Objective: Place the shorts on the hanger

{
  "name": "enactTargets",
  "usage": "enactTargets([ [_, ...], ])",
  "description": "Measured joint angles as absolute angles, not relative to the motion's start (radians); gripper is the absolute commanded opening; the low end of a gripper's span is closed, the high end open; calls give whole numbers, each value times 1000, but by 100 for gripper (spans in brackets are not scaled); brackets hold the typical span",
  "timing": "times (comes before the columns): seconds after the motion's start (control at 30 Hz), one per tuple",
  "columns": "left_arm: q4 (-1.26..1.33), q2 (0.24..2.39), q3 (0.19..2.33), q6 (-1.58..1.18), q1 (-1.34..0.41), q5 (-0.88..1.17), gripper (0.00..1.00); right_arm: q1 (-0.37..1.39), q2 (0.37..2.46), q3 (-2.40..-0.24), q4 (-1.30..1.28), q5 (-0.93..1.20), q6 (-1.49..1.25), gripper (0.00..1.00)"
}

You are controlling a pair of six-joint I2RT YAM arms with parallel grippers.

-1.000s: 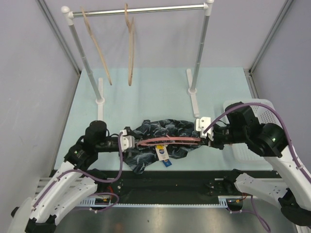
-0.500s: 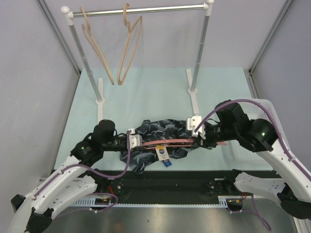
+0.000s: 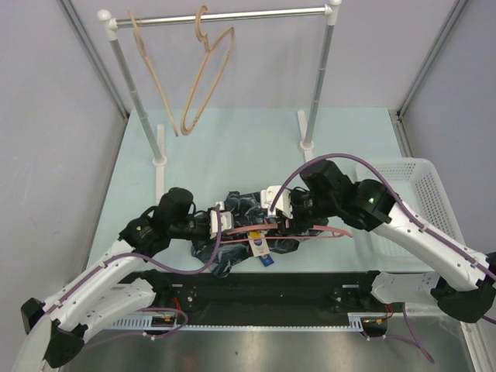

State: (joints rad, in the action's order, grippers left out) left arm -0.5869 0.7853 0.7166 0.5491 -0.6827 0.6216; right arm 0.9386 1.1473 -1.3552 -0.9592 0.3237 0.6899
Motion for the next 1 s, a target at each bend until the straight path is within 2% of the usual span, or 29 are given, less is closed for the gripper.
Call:
enactTargets([
  [0.13,-587,782,717,550,-685,614,0,945,1193,-1355,-949,326,693,47],
  [0.23,-587,773,717,548,-685,595,0,945,1217,-1355,-947,331,694,28],
  [0.27,-587,770,717,550,-684,589,0,945,1220,-1355,-949,334,696,12],
  [0.3,-587,767,717,548,-684,577,2,945,1221,-1355,-949,337,696,3],
  [0.33,-586,764,717,545,-684,572,7,947,1221,-1355,-953,343,698,0],
  [0.37,-587,759,717,548,-685,569,19,948,1221,-1355,-953,342,691,0],
  [0.43,-587,749,716,545,-684,566,32,948,1219,-1355,-953,342,691,0],
  [0.47,-585,744,716,546,-685,566,42,948,1217,-1355,-953,340,691,0],
  [0.53,-583,733,716,540,-685,568,47,944,1206,-1355,-955,323,692,0],
  [0.57,-582,725,716,539,-681,568,53,936,1192,-1355,-962,309,692,0],
  [0.73,-565,715,709,541,-604,575,59,904,1090,-1354,-1021,243,719,0],
  [0.77,-564,718,703,540,-575,576,62,899,1063,-1354,-1038,224,724,0],
  [1.0,-596,863,684,554,-504,540,66,886,977,-1352,-1114,176,734,0],
])
